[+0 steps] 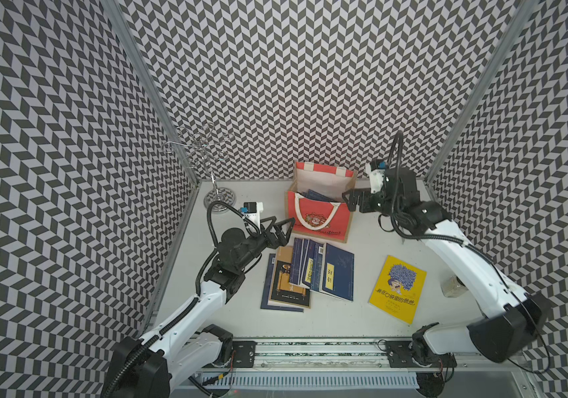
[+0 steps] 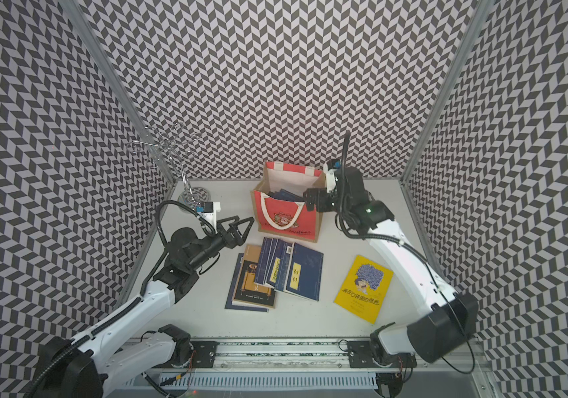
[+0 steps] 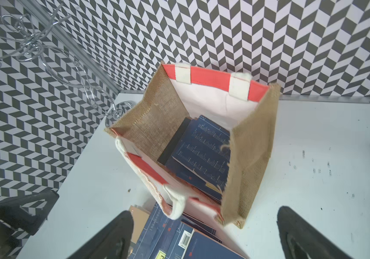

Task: Put the books into the canvas bag
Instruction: Place the book in the canvas bag, then pick up the book from the book.

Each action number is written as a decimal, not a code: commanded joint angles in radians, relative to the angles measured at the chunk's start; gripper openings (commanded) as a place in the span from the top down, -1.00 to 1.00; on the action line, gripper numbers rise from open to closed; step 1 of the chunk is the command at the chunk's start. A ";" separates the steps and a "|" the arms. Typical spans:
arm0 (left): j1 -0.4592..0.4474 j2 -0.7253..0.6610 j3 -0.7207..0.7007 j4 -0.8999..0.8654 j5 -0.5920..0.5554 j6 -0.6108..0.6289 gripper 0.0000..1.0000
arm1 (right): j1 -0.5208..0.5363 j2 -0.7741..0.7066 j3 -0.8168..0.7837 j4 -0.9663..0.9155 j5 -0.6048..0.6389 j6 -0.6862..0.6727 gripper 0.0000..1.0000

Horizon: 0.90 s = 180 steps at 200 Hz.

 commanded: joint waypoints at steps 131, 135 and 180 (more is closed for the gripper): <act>-0.277 0.051 -0.047 -0.125 -0.171 0.015 -0.99 | 0.001 0.026 -0.723 0.421 -0.315 0.149 -0.99; -0.277 0.048 -0.046 -0.130 -0.174 0.015 -0.98 | 0.001 0.041 -0.722 0.426 -0.321 0.147 -0.99; -0.228 0.032 -0.023 -0.183 -0.161 0.016 -0.98 | 0.000 0.102 -0.734 0.498 -0.348 0.145 -0.99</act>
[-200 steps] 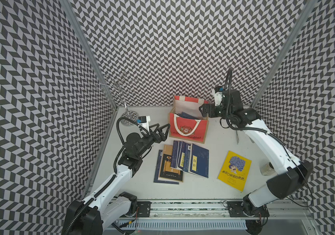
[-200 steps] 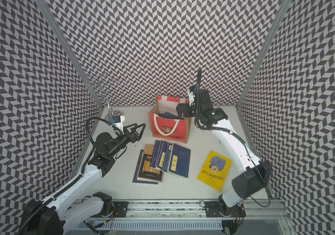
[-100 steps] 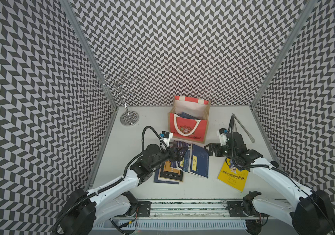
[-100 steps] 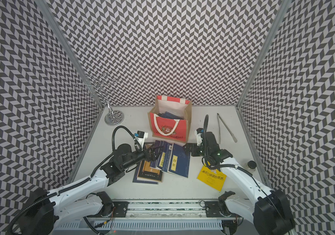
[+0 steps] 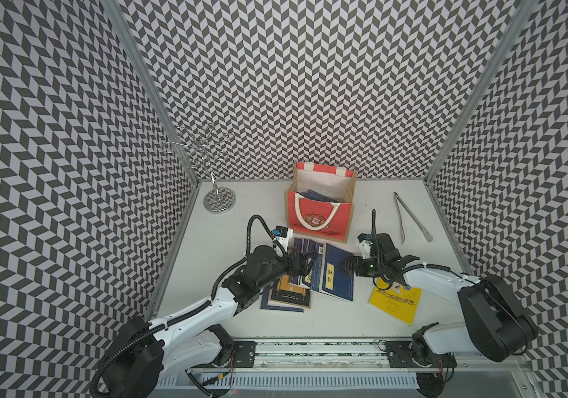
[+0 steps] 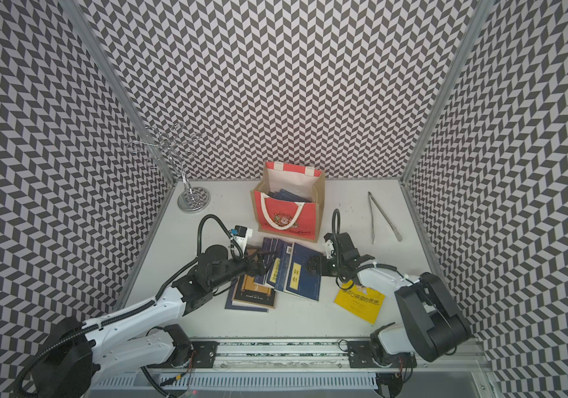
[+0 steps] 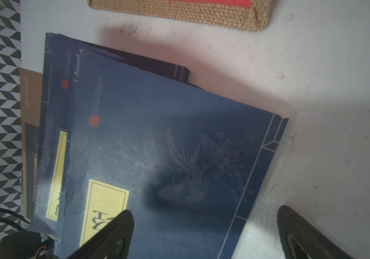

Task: Put the books into the canvas bag
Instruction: Pick up the book from the book.

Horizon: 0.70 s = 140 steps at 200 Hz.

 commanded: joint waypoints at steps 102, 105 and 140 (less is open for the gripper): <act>0.231 0.044 0.086 -0.056 0.237 0.016 -0.99 | 0.039 0.081 -0.052 0.339 -0.260 -0.044 -0.99; 0.231 0.047 0.086 -0.057 0.240 0.016 -0.99 | 0.044 0.082 -0.052 0.344 -0.264 -0.046 -0.99; 0.231 0.099 0.073 -0.046 0.310 0.009 -0.99 | 0.106 0.088 -0.019 0.347 -0.241 -0.076 -0.99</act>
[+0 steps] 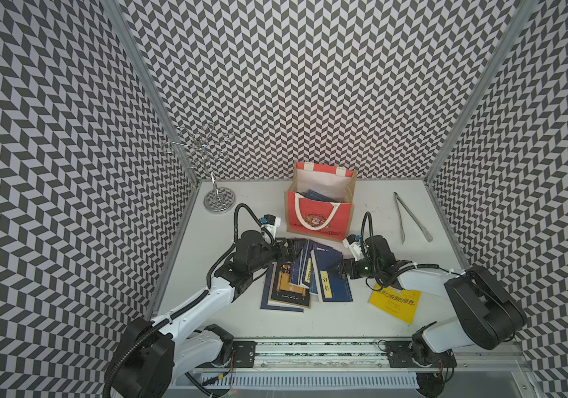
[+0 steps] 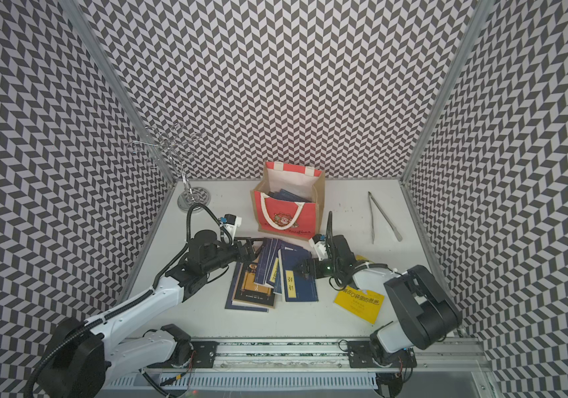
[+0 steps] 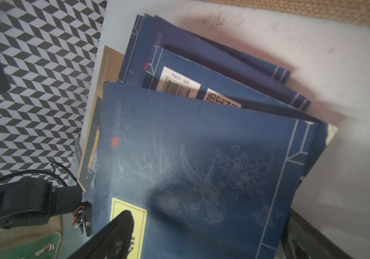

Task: Put the books into the canvas bag
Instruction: Pick up the book from the book.

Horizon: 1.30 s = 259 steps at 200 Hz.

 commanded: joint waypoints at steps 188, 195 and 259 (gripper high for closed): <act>-0.085 0.231 -0.060 0.063 0.206 -0.103 -0.84 | 0.071 0.028 0.046 0.090 -0.024 -0.055 -0.98; -0.085 0.239 -0.057 0.071 0.208 -0.107 -0.81 | 0.071 0.025 0.044 0.090 -0.027 -0.055 -0.98; -0.085 0.249 -0.045 0.100 0.220 -0.114 -0.19 | 0.086 0.017 0.042 0.097 -0.034 -0.063 -0.97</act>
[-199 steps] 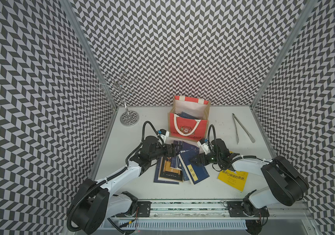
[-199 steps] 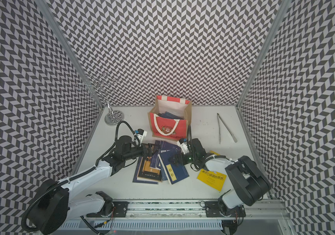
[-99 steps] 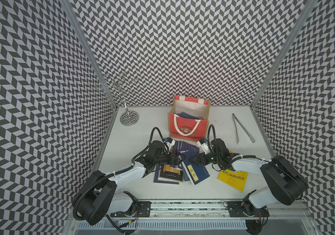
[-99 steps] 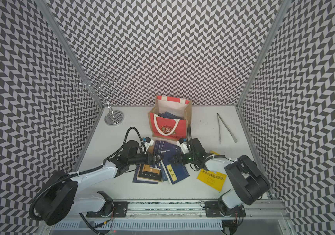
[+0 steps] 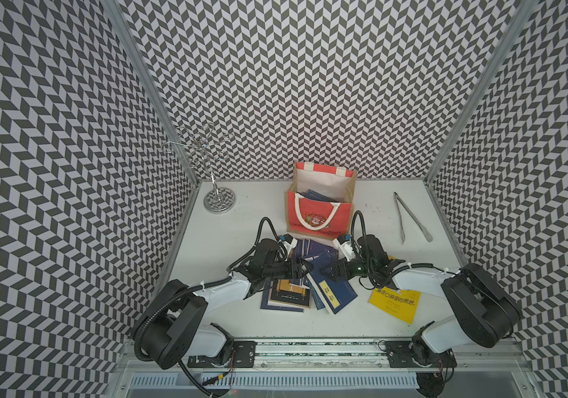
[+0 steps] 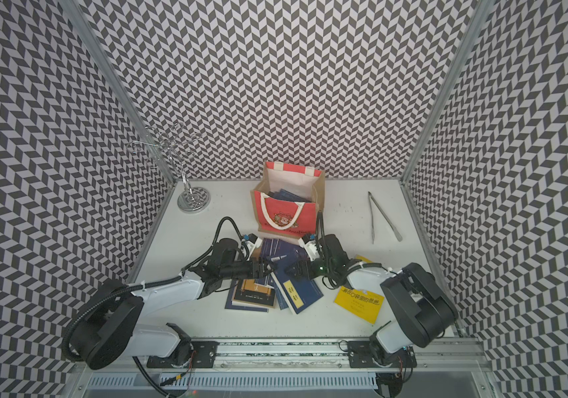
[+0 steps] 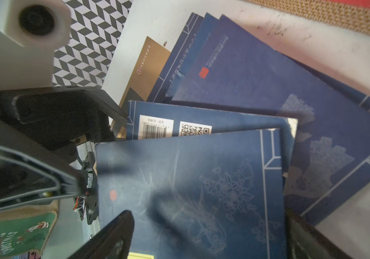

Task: Put the books into the canvas bag
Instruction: Pick up the book from the book.

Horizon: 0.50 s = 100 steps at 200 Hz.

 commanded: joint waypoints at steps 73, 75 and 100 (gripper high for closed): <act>-0.006 -0.034 0.018 -0.008 -0.029 0.013 0.82 | 0.019 0.004 0.015 0.034 -0.009 -0.022 -0.97; -0.006 -0.035 0.018 -0.011 -0.031 0.014 0.82 | 0.019 0.004 0.015 0.033 -0.009 -0.023 -0.97; -0.005 -0.062 0.041 -0.073 -0.073 0.051 0.91 | 0.018 -0.007 0.020 0.012 0.022 -0.020 -0.97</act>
